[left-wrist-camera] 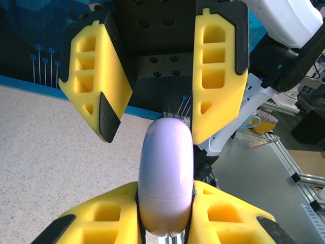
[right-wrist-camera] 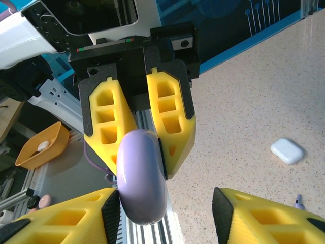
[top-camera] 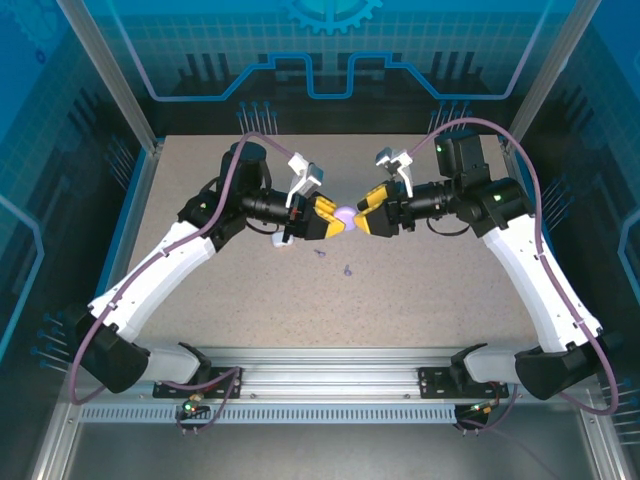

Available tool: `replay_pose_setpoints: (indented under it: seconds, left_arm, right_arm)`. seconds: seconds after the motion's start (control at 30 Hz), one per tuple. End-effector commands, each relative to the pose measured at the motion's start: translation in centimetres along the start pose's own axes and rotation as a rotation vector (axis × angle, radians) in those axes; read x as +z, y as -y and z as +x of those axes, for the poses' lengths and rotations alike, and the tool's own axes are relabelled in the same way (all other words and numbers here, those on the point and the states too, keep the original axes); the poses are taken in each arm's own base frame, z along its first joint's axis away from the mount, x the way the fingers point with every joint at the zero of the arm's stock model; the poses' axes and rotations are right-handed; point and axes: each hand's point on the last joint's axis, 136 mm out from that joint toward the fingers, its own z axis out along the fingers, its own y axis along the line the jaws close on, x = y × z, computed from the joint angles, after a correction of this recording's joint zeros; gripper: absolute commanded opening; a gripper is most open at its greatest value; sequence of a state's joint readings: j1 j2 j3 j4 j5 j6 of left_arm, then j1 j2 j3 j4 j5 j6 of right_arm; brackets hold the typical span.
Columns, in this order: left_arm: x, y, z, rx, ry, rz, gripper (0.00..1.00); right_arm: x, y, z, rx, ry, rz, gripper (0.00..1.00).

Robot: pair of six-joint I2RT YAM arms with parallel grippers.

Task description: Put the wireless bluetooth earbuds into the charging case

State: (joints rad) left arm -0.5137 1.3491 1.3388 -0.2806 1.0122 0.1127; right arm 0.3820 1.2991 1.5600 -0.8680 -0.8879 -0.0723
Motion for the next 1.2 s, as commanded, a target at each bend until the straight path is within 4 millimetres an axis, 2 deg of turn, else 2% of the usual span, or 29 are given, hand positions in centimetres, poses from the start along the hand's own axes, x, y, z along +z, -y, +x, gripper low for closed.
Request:
replay_pose_setpoints:
  seconds: [0.0, 0.33, 0.73, 1.17]
  left_arm:
    - [0.1, 1.1, -0.2, 0.039, -0.001, 0.044, 0.16]
    - [0.2, 1.2, -0.1, 0.019, -0.008, 0.067, 0.17]
    - [0.2, 1.7, 0.2, 0.028, -0.022, 0.082, 0.17]
    - [0.3, 2.0, 1.0, 0.081, -0.032, 0.076, 0.18]
  right_arm:
    - [-0.3, -0.9, -0.7, -0.036, 0.005, 0.001, 0.54]
    - [0.4, -1.5, -0.4, -0.052, -0.027, -0.027, 0.55]
    - [0.7, 0.8, -0.7, -0.031, -0.04, 0.092, 0.56]
    - [-0.8, 2.8, -2.2, -0.008, 0.018, 0.215, 0.57]
